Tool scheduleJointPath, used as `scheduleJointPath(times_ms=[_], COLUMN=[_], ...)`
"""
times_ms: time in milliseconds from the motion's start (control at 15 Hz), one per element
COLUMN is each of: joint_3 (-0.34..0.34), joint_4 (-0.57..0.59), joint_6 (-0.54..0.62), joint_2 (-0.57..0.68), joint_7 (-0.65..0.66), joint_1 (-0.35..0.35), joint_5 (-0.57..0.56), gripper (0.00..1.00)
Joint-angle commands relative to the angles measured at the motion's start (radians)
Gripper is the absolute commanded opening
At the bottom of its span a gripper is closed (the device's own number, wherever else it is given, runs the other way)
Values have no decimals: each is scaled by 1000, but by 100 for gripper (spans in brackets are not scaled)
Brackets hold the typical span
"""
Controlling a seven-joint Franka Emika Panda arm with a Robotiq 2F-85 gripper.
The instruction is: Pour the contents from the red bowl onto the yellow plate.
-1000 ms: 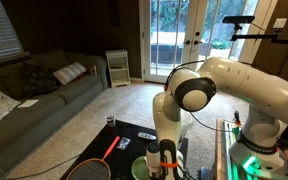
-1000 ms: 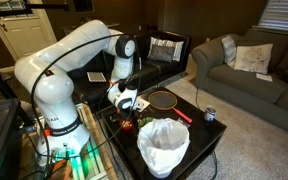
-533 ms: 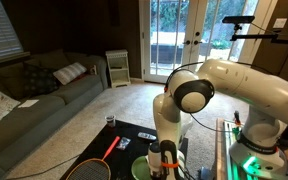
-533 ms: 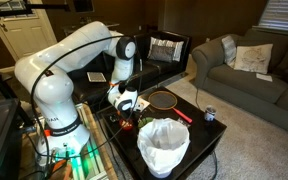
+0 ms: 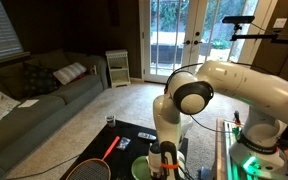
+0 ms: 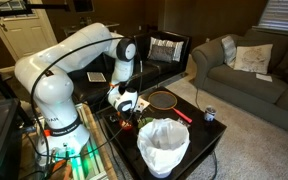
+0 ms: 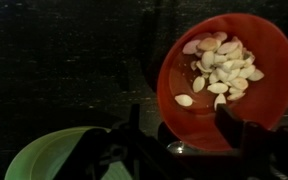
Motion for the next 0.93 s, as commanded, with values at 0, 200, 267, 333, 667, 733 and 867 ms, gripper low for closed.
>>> scheduleJointPath(times_ms=[0, 200, 267, 333, 667, 733, 867], joint_3=[6, 5, 5, 5, 4, 6, 13], joint_4=[25, 31, 32, 32, 28, 22, 10], joint_6=[16, 14, 13, 14, 14, 24, 51], joint_2=[27, 33, 33, 34, 33, 31, 22], joint_7=[19, 19, 19, 19, 18, 16, 16], joint_1=[-11, -12, -12, -12, -14, -19, -25], joint_5=[-20, -20, -20, -20, -20, -22, -22], gripper=[56, 40, 34, 26, 0, 0, 1])
